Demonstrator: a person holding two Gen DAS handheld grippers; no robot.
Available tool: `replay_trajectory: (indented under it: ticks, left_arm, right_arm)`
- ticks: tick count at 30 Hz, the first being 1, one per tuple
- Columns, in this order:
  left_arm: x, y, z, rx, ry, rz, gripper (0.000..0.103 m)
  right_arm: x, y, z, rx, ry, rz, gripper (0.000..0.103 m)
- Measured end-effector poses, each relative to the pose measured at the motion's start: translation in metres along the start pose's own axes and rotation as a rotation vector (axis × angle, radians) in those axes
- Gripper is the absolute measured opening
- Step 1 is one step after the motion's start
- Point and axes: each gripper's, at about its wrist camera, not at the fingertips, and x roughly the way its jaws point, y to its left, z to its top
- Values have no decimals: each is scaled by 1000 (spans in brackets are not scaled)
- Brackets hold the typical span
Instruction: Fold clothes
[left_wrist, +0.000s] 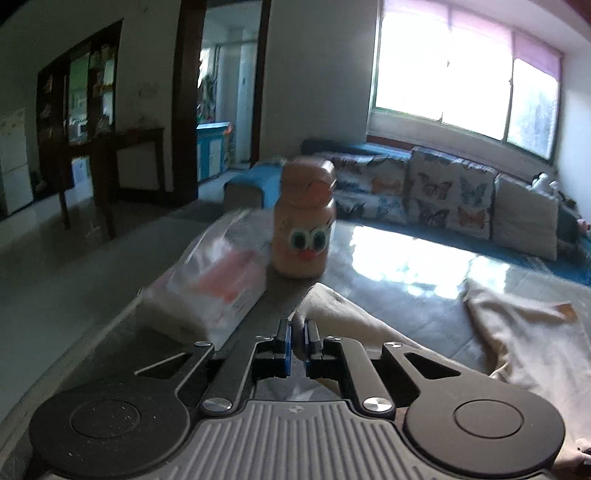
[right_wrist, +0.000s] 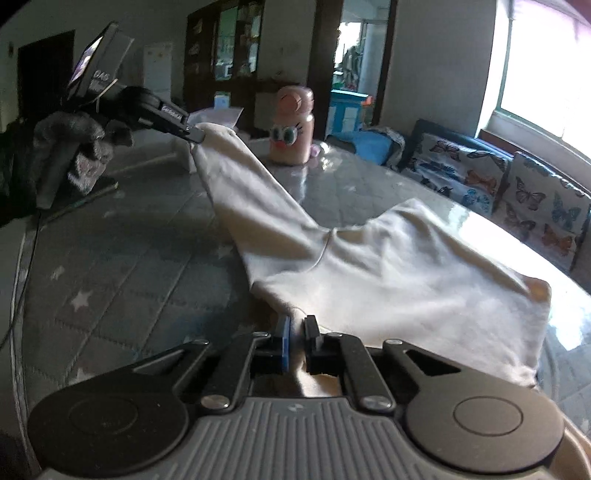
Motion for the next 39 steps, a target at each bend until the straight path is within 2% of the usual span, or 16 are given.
replay_trajectory:
  ticks: [6,10,12,18,22,23,27,29,34,37,39]
  left_arm:
    - [5,5,6,17,-3,27,8]
    - [30,9,-1,11,84,57,8]
    - [38,11,-8,18,110,73,8]
    - [49,19,-20,1,159,89,11]
    - [43,20,-20,-1,157,90,15]
    - [40,19,-20,2,153,92,16]
    - [27,14,-17,16,133,89,36]
    - [19,7,-16,31,122,71,37]
    - [-5,-36,-20,109,101,-50,37]
    - [-18,-75,-27,169,103,-153,37]
    - [-26,-104,-33,210,108,-224,35]
  right_arm:
    - [-6,0,-5,-7,-5,37,7]
    - [-8,3,-8,-14,-1,51,10]
    - [-13,4,-9,-9,-5,54,18]
    - [-44,-10,-15,75,-31,60,21]
    - [-66,-51,-31,214,-30,-26,25]
    - [-71,-62,-37,251,-26,-55,28]
    - [-86,-105,-64,390,-3,-182,30]
    - [-96,-130,-84,479,7,-264,31]
    - [-123,-184,-132,661,19,-432,31]
    - [-136,-211,-154,724,22,-507,31]
    - [-140,-224,-164,759,14,-524,31]
